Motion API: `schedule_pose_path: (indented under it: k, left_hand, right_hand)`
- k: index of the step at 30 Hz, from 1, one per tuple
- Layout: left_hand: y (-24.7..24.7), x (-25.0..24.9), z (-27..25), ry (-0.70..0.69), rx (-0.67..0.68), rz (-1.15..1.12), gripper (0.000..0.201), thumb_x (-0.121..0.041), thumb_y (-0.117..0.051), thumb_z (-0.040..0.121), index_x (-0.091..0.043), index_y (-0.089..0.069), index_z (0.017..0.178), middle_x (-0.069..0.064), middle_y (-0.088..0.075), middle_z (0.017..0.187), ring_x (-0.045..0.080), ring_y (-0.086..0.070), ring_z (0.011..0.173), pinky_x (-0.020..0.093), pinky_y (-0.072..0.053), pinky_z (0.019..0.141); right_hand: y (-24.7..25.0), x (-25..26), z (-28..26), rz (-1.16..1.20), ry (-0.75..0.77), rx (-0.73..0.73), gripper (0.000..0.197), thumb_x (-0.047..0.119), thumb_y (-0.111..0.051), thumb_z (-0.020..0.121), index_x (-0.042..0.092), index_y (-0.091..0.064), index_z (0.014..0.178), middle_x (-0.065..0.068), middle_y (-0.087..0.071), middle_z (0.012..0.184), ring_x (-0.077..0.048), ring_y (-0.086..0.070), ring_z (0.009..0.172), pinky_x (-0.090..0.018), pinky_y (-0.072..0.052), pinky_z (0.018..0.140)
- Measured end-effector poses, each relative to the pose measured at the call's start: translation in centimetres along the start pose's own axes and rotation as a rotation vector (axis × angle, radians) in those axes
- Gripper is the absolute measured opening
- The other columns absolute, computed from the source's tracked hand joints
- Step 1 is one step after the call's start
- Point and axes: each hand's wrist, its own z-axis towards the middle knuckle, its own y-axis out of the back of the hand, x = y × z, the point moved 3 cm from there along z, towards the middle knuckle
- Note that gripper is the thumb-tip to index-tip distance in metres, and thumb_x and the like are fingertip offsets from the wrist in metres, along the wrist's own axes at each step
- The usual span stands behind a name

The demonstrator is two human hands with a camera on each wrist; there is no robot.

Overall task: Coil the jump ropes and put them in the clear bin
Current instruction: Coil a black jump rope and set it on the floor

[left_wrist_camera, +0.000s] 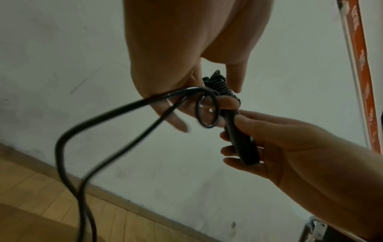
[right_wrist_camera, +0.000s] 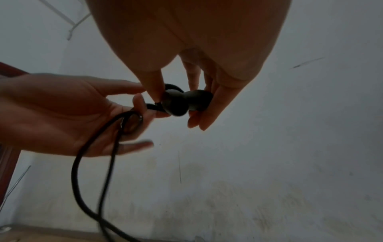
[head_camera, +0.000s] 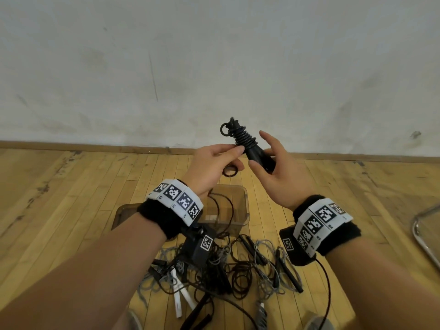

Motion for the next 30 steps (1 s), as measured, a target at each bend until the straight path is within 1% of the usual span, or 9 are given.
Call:
schedule_pose_path:
  k: [2,4,7,10,14,17,21,26,30]
  left_hand:
    - [-0.2,0.0,-0.3,0.036,-0.006,-0.073,0.027,-0.024,-0.073,0.095,-0.013,-0.07,0.119,0.005,-0.077,0.082,0.019,-0.075,0.072,0.031,-0.062,0.076]
    - [-0.3,0.0,-0.5,0.037,-0.029,-0.053,0.032,-0.025,-0.075,0.093,-0.014,-0.069,0.122,0.004,-0.076,0.081,0.019,-0.073,0.066,0.034,-0.063,0.076]
    - [-0.1,0.1,-0.8,0.029,-0.084,-0.019,0.032,-0.032,-0.079,0.089,-0.015,-0.072,0.115,0.002,-0.068,0.074,0.014,-0.063,0.053,0.025,-0.054,0.057]
    - [0.0,0.0,-0.8,0.02,-0.077,-0.006,0.03,-0.033,-0.078,0.089,-0.015,-0.07,0.111,0.001,-0.062,0.07,0.012,-0.056,0.048,0.022,-0.048,0.051]
    - [-0.4,-0.4,-1.2,0.025,0.004,-0.028,0.023,-0.028,-0.074,0.093,-0.017,-0.067,0.112,-0.001,-0.066,0.067,0.015,-0.063,0.054,0.024,-0.052,0.056]
    - [-0.7,-0.2,-1.2,0.051,0.065,-0.005,0.024,-0.029,-0.071,0.095,-0.018,-0.066,0.117,0.006,-0.076,0.079,0.02,-0.072,0.067,0.027,-0.056,0.062]
    - [-0.6,0.4,-1.0,0.108,0.124,0.022,0.019,-0.023,-0.066,0.099,-0.016,-0.067,0.117,0.005,-0.076,0.082,0.025,-0.077,0.078,0.031,-0.059,0.067]
    - [-0.5,0.4,-1.1,0.14,0.217,0.059,0.019,-0.01,-0.064,0.1,-0.021,-0.068,0.114,0.005,-0.078,0.089,0.019,-0.077,0.083,0.026,-0.061,0.072]
    - [-0.5,0.4,-0.9,0.146,0.262,0.139,0.038,0.004,-0.055,0.097,-0.022,-0.065,0.122,0.004,-0.078,0.099,0.016,-0.076,0.086,0.03,-0.059,0.084]
  right_hand:
    - [-0.3,-0.2,0.0,-0.072,-0.008,-0.02,0.072,0.04,-0.066,0.095,0.029,-0.031,0.157,0.001,-0.061,0.122,-0.014,-0.06,0.106,-0.03,-0.048,0.09]
    - [-0.6,-0.1,0.0,-0.118,-0.012,-0.041,0.072,0.042,-0.07,0.091,0.029,-0.038,0.154,-0.002,-0.06,0.123,-0.016,-0.058,0.11,-0.028,-0.045,0.091]
    - [-1.0,0.2,-0.1,-0.068,-0.007,-0.057,0.067,0.045,-0.078,0.083,0.034,-0.047,0.142,0.003,-0.062,0.114,-0.015,-0.063,0.099,-0.033,-0.054,0.083]
    - [-1.1,0.4,-0.4,0.187,-0.05,-0.011,0.062,0.036,-0.083,0.082,0.038,-0.047,0.132,0.006,-0.063,0.106,-0.016,-0.069,0.087,-0.037,-0.061,0.074]
    - [-1.2,0.9,-0.8,0.505,-0.106,0.131,0.061,0.011,-0.074,0.092,0.031,-0.042,0.139,-0.004,-0.066,0.113,-0.02,-0.075,0.088,-0.033,-0.063,0.073]
    - [-0.9,1.0,-0.9,0.529,-0.11,0.131,0.058,0.003,-0.07,0.093,0.026,-0.046,0.14,-0.003,-0.069,0.111,-0.017,-0.076,0.083,-0.028,-0.061,0.068]
    - [-0.1,0.8,-0.7,0.455,-0.122,0.069,0.058,0.005,-0.069,0.094,0.03,-0.046,0.141,-0.005,-0.066,0.112,-0.022,-0.074,0.073,-0.032,-0.063,0.067]
    - [0.6,0.8,-0.5,0.483,-0.142,0.008,0.055,0.007,-0.065,0.096,0.033,-0.045,0.139,-0.008,-0.065,0.1,-0.022,-0.065,0.066,-0.04,-0.064,0.068]
    - [0.4,0.6,-0.5,0.587,-0.194,0.016,0.036,0.022,-0.044,0.108,0.035,-0.045,0.142,-0.009,-0.065,0.089,-0.02,-0.063,0.07,-0.042,-0.06,0.071]
